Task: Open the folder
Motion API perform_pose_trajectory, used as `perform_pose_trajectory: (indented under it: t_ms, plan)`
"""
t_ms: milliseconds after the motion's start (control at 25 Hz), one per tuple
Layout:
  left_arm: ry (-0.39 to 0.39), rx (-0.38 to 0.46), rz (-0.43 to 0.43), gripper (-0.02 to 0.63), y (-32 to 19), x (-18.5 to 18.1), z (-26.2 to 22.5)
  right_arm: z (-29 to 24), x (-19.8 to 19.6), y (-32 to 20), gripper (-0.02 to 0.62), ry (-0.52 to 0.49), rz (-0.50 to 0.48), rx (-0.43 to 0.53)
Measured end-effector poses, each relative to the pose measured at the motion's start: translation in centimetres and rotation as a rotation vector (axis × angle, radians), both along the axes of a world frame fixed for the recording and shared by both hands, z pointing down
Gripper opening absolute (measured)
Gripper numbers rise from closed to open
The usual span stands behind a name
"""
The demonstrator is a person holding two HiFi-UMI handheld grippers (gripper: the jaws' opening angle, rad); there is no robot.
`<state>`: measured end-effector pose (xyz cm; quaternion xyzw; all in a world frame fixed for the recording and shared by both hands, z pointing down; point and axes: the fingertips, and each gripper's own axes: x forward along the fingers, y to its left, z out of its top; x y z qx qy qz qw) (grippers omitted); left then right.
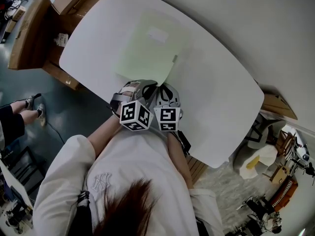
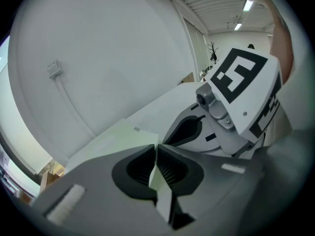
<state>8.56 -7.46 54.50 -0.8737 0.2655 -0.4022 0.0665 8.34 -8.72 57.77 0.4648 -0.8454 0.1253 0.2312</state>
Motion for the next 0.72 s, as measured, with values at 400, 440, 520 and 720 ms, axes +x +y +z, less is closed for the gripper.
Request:
perform_pose_trajectory:
  t_ms: [400, 440, 520, 720]
  plan:
    - [0.007, 0.006, -0.013, 0.016, -0.15, -0.02, -0.33, -0.01, 0.05, -0.01, 0.006, 0.002, 0.006, -0.008]
    - [0.008, 0.006, -0.014, 0.015, -0.16, -0.02, -0.36, -0.01, 0.04, -0.02, 0.006, 0.000, 0.006, -0.008]
    - [0.011, 0.009, -0.016, 0.015, -0.19, -0.04, -0.45, -0.04, 0.05, -0.03, 0.006, -0.001, 0.008, -0.008]
    - [0.014, 0.012, -0.021, 0.015, -0.29, -0.09, -0.63, -0.08, 0.05, -0.06, 0.006, -0.006, 0.009, -0.008]
